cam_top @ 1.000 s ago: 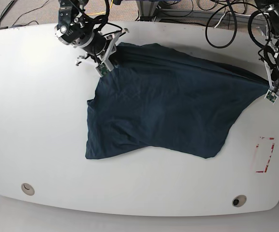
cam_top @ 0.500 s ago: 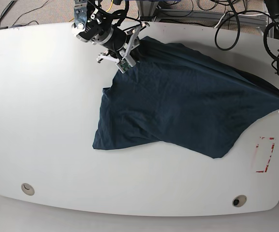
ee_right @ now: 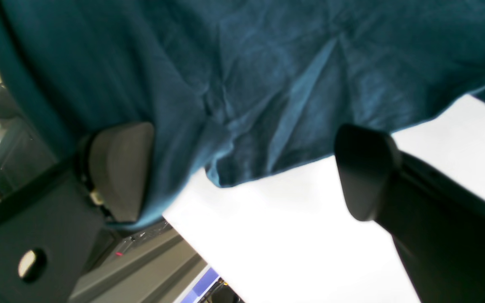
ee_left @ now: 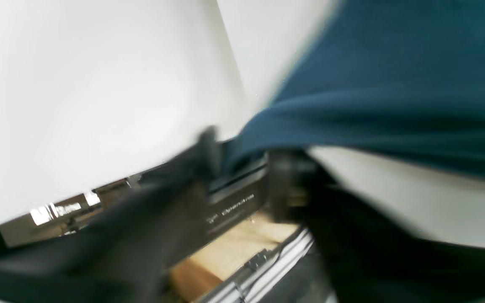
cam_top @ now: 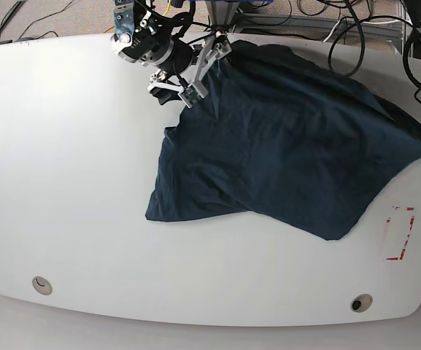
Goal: Layout the t-shirt on the table in an organized manner, then fold the t-shirt properly
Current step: 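Open both grippers, releasing the t-shirt, and lift them away, then grasp the t-shirt's hem corner with the right gripper and a fold with the left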
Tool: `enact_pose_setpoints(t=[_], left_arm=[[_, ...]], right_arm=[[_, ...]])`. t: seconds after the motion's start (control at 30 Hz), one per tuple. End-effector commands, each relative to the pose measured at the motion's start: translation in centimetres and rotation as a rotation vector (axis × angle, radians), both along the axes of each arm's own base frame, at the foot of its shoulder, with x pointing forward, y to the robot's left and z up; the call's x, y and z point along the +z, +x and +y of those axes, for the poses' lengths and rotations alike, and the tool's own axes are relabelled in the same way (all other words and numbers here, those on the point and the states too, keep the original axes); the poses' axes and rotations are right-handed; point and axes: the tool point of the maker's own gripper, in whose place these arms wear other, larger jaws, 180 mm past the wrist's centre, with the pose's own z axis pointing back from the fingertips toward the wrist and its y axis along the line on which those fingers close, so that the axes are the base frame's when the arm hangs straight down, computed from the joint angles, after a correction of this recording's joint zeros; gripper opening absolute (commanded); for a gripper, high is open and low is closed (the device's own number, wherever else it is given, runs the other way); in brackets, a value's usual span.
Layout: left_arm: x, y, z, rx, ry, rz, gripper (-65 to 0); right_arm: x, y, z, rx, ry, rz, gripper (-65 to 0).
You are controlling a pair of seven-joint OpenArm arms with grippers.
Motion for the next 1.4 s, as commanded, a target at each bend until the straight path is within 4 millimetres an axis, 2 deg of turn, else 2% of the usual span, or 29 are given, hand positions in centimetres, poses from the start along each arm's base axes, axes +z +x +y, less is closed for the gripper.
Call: enact_pose_setpoints(t=[0.0, 0.1, 0.4, 0.53, 0.7, 0.8, 0.97, 1.2, 1.37], left_arm=[[2.1, 0.0, 1.3, 0.028, 0.053, -0.037, -31.5], [2.2, 0.0, 1.4, 0.032, 0.054, -0.041, -26.4], [3.5, 0.2, 2.2, 0.032, 0.086, -0.053, -26.4], [3.5, 0.2, 2.2, 0.031, 0.083, -0.054, -26.4], [2.7, 0.8, 1.0, -0.003, 0.022, -0.063, -26.4], [1.4, 1.3, -0.8, -0.042, -0.05, -0.061, -26.4], [-1.0, 1.4, -3.4, -0.068, -0.139, -0.047, -26.4], [-4.9, 1.4, -8.3, -0.101, -0.28, -0.02, -26.4], [-7.0, 1.4, -11.9, -0.126, -0.37, -0.003, -26.5]], right_arm=[[0.6, 0.3, -0.1, 0.007, 0.011, -0.025, 0.0], [0.5, 0.2, -0.3, 0.012, 0.006, -0.025, 0.0], [0.6, 0.1, 0.0, 0.023, 0.013, -0.026, 0.0], [0.7, 0.3, -0.1, 0.019, 0.011, -0.03, 0.0], [0.9, 1.7, -1.6, -0.026, -0.011, -0.056, 0.0], [1.0, 2.8, -2.8, -0.057, -0.028, -0.074, 0.0], [2.1, 5.8, -5.0, -0.113, -0.055, -0.142, 0.0], [4.6, 12.2, -9.2, -0.232, -0.087, -0.262, 0.0], [5.1, 16.2, -11.0, -0.284, -0.086, -0.286, 0.0]])
